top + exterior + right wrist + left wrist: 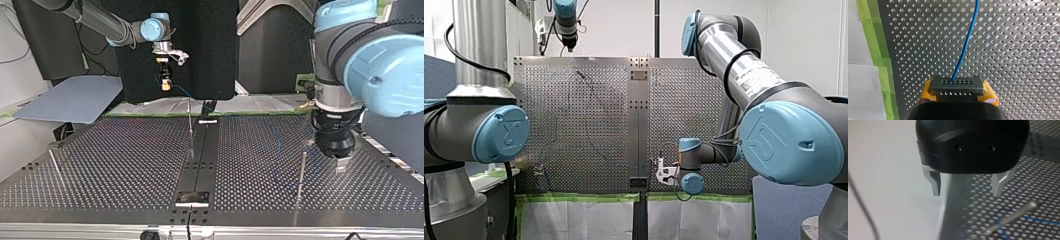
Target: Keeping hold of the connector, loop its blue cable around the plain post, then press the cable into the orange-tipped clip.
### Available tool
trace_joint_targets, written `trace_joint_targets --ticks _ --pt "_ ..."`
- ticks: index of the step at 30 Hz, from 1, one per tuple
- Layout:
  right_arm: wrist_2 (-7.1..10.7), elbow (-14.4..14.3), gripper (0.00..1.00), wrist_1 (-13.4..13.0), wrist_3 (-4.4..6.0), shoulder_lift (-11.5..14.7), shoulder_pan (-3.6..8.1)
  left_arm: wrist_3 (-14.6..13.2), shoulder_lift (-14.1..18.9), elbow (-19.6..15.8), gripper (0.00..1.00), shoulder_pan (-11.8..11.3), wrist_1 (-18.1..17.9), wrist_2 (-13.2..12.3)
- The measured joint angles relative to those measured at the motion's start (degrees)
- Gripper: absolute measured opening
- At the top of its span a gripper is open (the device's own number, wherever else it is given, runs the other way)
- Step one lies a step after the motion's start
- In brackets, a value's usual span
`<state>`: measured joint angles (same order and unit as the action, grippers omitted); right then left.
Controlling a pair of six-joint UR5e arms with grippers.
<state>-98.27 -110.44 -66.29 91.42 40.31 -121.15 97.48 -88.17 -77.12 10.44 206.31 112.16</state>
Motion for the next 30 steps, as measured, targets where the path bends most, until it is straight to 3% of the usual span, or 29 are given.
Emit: trace_joint_targets --ticks 13,30 --pt "0.47 0.0 0.00 -0.1 0.05 0.0 -0.01 -0.3 -1.3 -0.1 1.00 0.1 6.5 1.5" --pt "0.53 0.0 0.00 0.0 0.04 0.0 -0.01 0.1 -1.3 -0.1 1.00 0.5 7.0 2.1"
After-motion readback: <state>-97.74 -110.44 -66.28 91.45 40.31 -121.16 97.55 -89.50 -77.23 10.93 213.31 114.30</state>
